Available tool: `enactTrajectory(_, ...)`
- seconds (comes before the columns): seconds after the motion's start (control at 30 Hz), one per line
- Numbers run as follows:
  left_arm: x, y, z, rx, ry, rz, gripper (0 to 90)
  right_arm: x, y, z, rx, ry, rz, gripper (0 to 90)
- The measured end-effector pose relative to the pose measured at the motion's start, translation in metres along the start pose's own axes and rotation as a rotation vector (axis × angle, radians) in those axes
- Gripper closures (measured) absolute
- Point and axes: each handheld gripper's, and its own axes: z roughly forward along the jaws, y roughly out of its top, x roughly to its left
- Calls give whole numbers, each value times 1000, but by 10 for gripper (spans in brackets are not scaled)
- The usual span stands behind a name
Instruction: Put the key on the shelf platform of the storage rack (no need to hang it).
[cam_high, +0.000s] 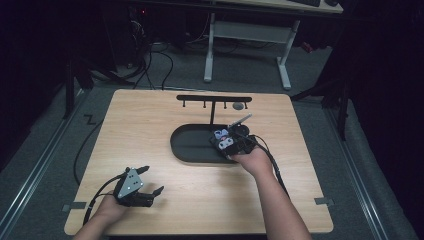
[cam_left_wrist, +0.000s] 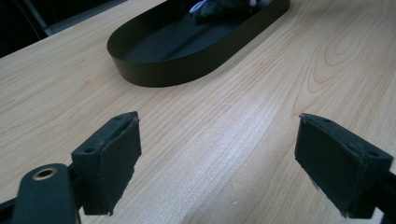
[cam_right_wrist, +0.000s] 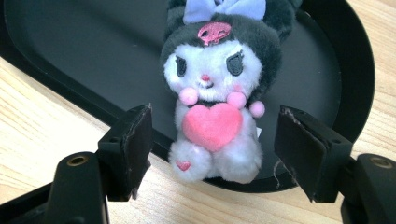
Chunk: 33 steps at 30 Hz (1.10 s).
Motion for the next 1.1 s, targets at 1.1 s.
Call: enactTrajectory(1.1, -1, 1, 2, 13, 5, 7, 154, 21, -97, -12, -263, -60, -46, 171)
